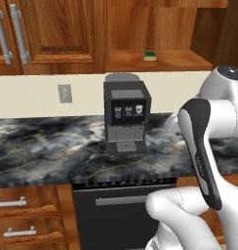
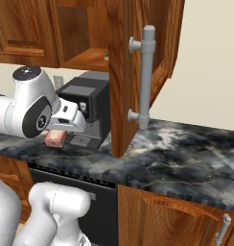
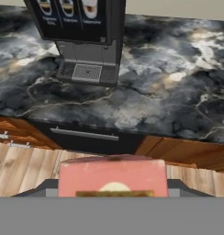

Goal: Pick up the bar soap and sponge from the sink, and place them back in the cabinet, and close the cabinet door.

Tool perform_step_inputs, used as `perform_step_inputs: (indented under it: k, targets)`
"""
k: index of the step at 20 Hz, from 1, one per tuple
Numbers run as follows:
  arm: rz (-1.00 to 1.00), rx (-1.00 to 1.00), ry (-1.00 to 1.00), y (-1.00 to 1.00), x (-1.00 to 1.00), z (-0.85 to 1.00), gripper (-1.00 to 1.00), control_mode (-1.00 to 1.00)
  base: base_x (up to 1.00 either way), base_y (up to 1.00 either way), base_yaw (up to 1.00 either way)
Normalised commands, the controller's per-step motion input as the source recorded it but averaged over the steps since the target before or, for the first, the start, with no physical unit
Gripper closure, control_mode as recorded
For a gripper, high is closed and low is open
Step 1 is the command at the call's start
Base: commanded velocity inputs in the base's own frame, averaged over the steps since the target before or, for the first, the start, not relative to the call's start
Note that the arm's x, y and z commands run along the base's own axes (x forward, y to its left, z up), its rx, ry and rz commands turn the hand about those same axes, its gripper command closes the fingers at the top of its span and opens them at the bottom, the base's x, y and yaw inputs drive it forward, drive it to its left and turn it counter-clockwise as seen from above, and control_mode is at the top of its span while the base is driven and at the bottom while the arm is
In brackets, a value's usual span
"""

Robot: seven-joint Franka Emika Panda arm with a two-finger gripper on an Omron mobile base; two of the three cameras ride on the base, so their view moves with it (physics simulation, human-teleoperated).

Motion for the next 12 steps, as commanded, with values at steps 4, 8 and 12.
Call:
perform_step_inputs:
  k: [4,8,12]
  targets:
    - [0.0,0.0,-0.03,-0.26,0.0,0.15,1.0,-1.0,0.0,0.0,0.0]
    - [0.0,0.0,-0.21,-0.26,0.0,0.33,1.0,-1.0,0.0,0.0,0.0]
    - [0.0,0.0,-0.24,-0.21,0.01,0.37,1.0,-1.0,0.0,0.0,0.0]
